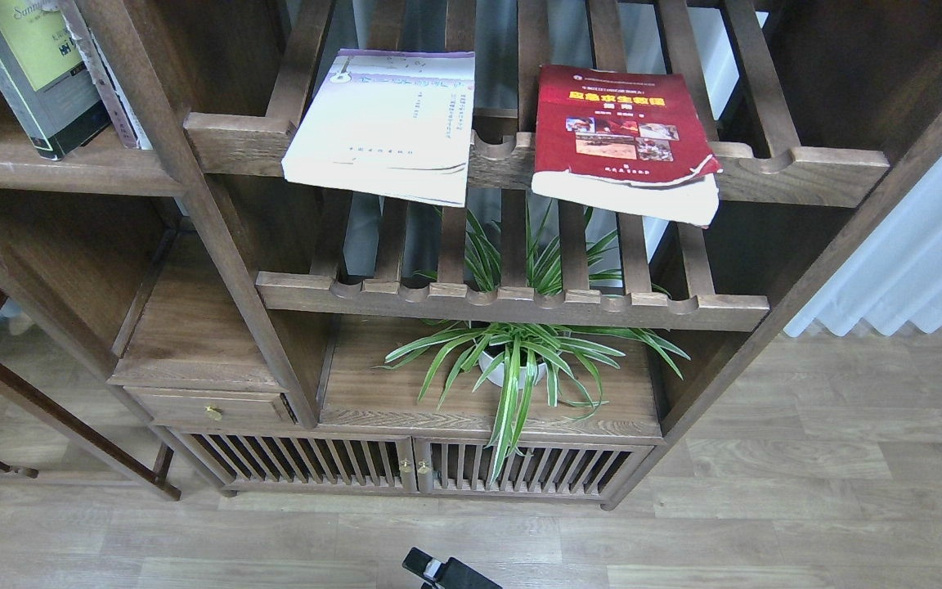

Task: Organize books on shelf
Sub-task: 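Reach the right gripper up toward the red book on the top shelf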

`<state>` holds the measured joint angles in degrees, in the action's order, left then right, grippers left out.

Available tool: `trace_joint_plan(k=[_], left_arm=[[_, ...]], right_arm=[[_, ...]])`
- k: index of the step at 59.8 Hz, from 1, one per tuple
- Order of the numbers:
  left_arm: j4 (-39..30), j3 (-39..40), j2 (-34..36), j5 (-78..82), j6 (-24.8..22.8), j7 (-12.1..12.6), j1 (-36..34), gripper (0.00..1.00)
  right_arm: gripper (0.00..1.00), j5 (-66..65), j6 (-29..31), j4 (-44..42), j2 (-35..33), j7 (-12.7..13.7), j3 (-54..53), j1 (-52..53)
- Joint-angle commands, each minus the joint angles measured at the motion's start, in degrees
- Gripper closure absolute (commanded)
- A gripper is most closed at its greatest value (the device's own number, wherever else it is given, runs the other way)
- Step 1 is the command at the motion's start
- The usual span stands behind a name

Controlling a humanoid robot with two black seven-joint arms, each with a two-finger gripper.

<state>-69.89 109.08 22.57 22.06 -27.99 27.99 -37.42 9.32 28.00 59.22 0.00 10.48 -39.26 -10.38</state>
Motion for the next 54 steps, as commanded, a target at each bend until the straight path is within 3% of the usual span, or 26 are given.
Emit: trace_joint_plan(k=[1, 16, 26, 32, 44, 54], left_arm=[[-3.75, 3.06, -0.16, -4.48, -0.01, -0.30, 5.33, 0.48], [-12.72, 6.32, -0.60, -11.95, -0.01, -0.39, 19.73, 0.43], [-13.08, 5.00, -3.50, -15.29, -0.01, -2.06, 27.92, 0.38], [-12.99, 2.28, -6.66, -15.64, -0.01, -2.94, 34.51, 0.29], [-11.94, -0.63, -10.00, -15.56, -0.01, -2.85, 40.14, 0.16], [-10.36, -1.15, -10.27, -15.56, -0.01, -2.85, 42.34, 0.12]], right_arm=[[0.00, -0.01, 0.00, 0.46, 0.00, -0.46, -0.91, 0.01], [0.00, 0.08, 0.00, 2.22, 0.00, -2.66, -2.49, 0.01], [0.00, 0.17, 0.00, 4.77, 0.00, -3.63, -4.51, 0.01], [0.00, 0.17, 0.00, 9.68, 0.00, -5.65, -7.67, 0.01], [0.01, 0.35, 0.00, 20.14, 0.00, -6.35, -14.79, -0.60], [0.02, 0.26, 0.00, 26.47, 0.00, -6.44, -15.94, -1.57]])
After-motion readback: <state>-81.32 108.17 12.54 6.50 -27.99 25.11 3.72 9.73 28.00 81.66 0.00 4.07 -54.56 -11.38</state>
